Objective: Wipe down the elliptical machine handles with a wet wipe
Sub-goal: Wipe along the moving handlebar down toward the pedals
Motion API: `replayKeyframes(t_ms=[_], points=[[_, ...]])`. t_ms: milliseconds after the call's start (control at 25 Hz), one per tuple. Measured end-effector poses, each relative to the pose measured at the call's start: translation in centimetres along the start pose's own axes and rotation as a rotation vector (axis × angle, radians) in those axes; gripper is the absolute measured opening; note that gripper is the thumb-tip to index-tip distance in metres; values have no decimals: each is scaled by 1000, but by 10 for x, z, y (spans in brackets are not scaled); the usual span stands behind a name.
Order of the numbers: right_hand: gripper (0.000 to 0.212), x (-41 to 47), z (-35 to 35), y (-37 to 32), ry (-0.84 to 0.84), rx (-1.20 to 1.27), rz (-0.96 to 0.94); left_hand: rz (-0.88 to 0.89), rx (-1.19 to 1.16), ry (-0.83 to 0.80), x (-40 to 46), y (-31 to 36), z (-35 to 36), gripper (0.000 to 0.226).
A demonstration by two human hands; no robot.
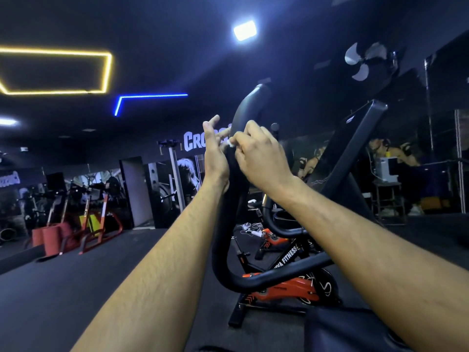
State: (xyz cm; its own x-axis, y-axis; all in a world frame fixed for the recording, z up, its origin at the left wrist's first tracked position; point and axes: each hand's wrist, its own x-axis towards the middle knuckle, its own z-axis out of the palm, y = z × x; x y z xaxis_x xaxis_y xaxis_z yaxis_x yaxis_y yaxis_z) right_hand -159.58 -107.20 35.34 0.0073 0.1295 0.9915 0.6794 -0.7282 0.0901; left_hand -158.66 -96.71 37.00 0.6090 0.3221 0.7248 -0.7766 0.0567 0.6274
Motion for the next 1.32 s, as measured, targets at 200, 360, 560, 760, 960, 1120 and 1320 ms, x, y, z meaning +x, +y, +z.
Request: replayKeyframes(t_ms=[200, 360, 560, 760, 960, 1120, 1320], points=[[10, -36, 7, -11, -141, 60, -13, -69, 43, 56, -28, -28, -35, 57], [10, -72, 17, -18, -128, 168, -3, -319, 11, 151, -78, -80, -86, 62], [17, -121, 40, -28, -91, 268, 54, -440, 142, 151, -93, -99, -99, 57], [17, -163, 55, -43, -141, 370, 106, -481, 323, 101, -121, -127, -126, 62], [16, -198, 64, -45, -282, 448, 112, -383, 264, 174, -134, -132, -124, 51], [17, -202, 59, -48, -210, 523, 222, -308, 199, 197, -137, -140, -125, 44], [12, -185, 67, -46, -70, 696, 809, -265, 221, 146, -137, -142, -128, 45]])
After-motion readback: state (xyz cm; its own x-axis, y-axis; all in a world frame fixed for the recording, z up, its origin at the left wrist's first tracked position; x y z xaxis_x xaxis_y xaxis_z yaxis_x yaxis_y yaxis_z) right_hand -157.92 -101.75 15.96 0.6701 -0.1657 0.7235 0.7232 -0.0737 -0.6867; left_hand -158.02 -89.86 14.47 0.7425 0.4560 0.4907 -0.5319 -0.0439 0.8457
